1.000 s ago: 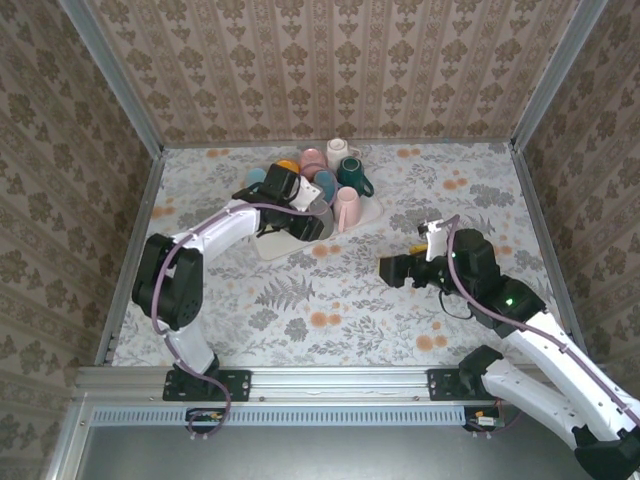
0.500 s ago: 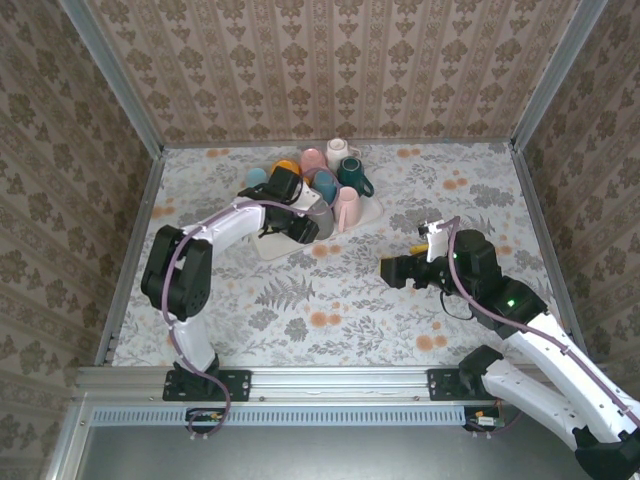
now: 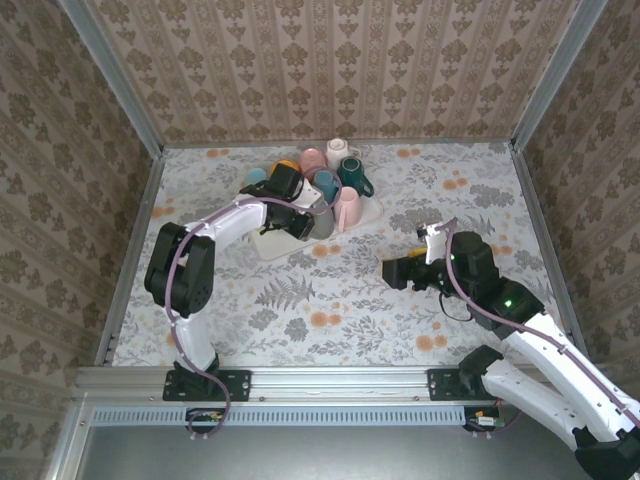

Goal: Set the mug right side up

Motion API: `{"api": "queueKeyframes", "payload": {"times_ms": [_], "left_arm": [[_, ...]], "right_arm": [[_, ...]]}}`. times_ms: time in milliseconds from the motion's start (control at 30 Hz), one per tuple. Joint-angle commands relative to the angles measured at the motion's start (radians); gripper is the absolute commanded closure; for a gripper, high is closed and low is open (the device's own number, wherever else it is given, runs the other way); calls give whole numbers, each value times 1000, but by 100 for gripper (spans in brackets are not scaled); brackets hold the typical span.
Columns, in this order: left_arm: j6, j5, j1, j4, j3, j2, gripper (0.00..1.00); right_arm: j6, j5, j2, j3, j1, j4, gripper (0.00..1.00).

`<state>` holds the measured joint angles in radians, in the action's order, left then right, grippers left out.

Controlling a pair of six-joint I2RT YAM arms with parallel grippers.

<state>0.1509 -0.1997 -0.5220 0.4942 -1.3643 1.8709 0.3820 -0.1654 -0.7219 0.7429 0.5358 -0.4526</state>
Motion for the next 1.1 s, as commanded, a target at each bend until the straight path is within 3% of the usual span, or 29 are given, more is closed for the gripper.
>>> {"api": "queueKeyframes", "payload": {"times_ms": [0,133,300,467,633,833,1067], "left_arm": [[1,-3,2,7,-13,26,87],[-9,18,-1,-9,-6,26,94],[-5,66,-13,-12,-2,28,76],[-8,80,-24,-10,-10,23,72],[-7,80,-25,0,-35,40,79],[-29,56,-26,-4,-34,57,95],[-52,59,-13,-39,14,-38,100]], "right_arm": [[23,-1,3,-17,4,12,17],[32,1,8,-20,4,13,19],[39,-1,10,-22,4,8,19],[44,0,13,-28,4,10,18],[43,-2,12,-28,4,8,18],[39,1,18,-28,4,0,19],[35,5,24,-19,4,-11,20]]}}
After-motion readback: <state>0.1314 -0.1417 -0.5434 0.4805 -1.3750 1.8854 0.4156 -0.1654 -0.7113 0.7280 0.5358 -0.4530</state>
